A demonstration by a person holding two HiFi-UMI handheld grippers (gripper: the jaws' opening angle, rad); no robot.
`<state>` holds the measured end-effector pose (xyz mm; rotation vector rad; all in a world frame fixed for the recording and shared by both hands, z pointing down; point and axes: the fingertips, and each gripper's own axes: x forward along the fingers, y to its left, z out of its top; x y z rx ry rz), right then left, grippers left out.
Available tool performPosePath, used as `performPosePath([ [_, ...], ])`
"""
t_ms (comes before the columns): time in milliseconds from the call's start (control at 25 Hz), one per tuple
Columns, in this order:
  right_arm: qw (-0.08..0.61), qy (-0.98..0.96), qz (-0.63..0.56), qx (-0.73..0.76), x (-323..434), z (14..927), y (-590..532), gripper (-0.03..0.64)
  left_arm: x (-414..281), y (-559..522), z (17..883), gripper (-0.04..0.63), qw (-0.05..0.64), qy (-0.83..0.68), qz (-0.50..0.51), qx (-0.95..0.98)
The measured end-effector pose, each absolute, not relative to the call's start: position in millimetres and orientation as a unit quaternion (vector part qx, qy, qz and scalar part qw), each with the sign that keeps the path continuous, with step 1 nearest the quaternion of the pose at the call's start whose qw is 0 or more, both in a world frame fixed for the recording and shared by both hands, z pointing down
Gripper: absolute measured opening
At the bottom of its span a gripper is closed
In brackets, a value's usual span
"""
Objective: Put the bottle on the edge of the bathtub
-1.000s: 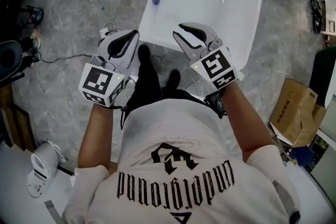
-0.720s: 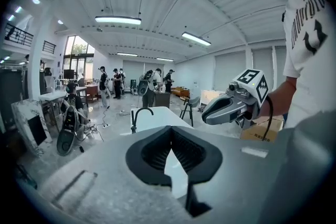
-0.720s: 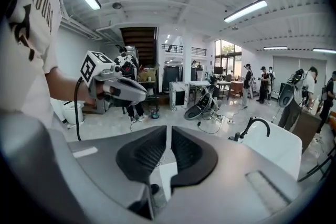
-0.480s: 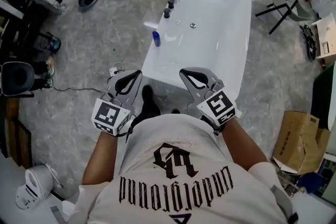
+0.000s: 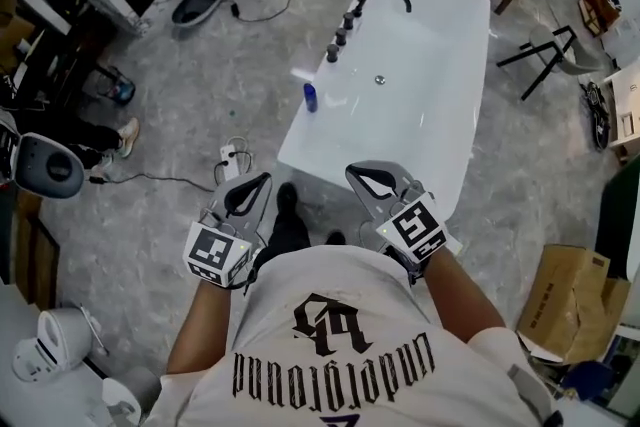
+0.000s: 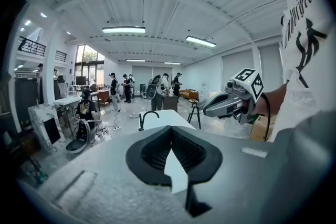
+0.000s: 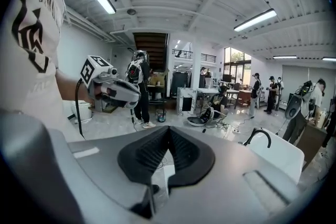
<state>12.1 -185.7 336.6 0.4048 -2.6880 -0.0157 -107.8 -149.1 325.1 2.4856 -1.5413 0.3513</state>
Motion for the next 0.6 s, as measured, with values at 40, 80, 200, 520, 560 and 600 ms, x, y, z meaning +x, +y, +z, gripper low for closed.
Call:
performPosePath([
  [40,0.213,-0.967,-0.005,0.139,11.0,338.2,-181.3,0.002,-108.5,-142.1,328.3,0.006,0.106,-0.525,0.119,0.836],
  [80,0.214,-0.967,-0.004,0.135,9.7,340.2,-177.3,0.002,-108.8,-134.9,331.7,0.006,0.113,-0.528,0.120,0.833],
  [200,0.213,-0.968,0.008,0.131,5.3,344.8,-163.5,0.002,-109.5,-111.5,343.3,0.006,0.131,-0.527,0.128,0.830],
  [520,0.203,-0.962,0.002,0.182,3.5,338.8,-129.6,0.002,-128.0,-79.5,349.5,0.006,0.127,-0.498,0.137,0.847],
  [560,0.201,-0.960,0.004,0.194,4.8,335.6,-126.4,0.002,-130.4,-75.5,346.2,0.006,0.123,-0.492,0.135,0.851],
  [600,0.199,-0.958,0.007,0.205,5.1,332.2,-121.5,0.002,-133.3,-69.8,343.0,0.006,0.120,-0.486,0.132,0.855],
])
